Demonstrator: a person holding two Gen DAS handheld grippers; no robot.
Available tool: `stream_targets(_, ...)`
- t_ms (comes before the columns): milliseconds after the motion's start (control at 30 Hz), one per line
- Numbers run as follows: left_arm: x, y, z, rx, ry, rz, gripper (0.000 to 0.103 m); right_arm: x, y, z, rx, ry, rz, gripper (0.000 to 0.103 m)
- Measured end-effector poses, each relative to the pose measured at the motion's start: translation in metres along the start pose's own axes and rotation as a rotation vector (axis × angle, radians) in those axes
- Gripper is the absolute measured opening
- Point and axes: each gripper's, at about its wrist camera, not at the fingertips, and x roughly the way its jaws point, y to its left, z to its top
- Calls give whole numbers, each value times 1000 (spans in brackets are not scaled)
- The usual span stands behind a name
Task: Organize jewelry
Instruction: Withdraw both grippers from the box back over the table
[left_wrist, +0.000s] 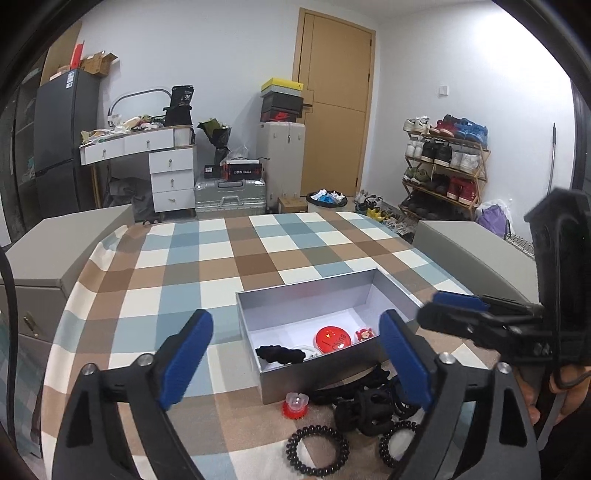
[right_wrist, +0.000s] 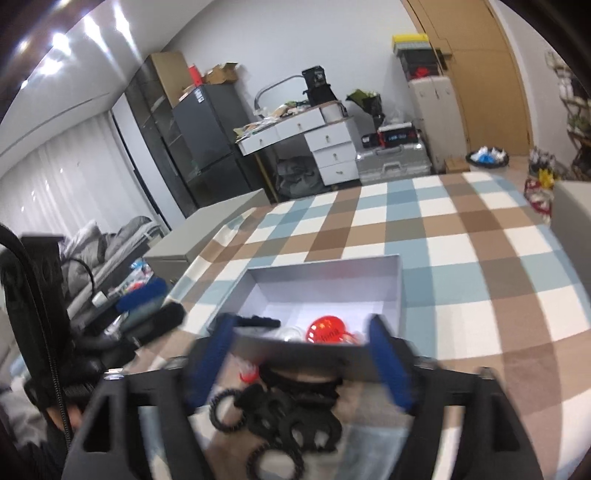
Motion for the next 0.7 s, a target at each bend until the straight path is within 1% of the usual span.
stream_targets(33,-2,0,-2,3,-1,1,102,-2,0,-2,-7,1,-13,102)
stream_targets(67,-7,-1,-5,10,-6,-3,102,-6,0,-6,-17,13,-33,103)
stream_targets(133,-12,-1,-13,22,-4,-7,102,-10,-1,-11,-24,40,-56,103)
stream_targets(233,-14,1,-29,17,5,18,102,-16,-3,-20,-18,67,-71,103)
stream_targets(267,-11,2,-35,18,19,30,102,-17,-3,-24,-18,76,-74,103)
stream_targets(400,-1,3,-49,28,74,38,102,-15,-4,-37,-17,113,-99,103)
stream_targets(500,5,3,-57,43,111,36,102,-13,-5,-46,-17,132,-101,103)
stream_targets(633,6,2,-63,57,120,42,102,-10,0,-49,-48,136,-113,103)
stream_targets(700,7,1,-66,61,135,41,102,-5,1,-52,-52,161,-122,103)
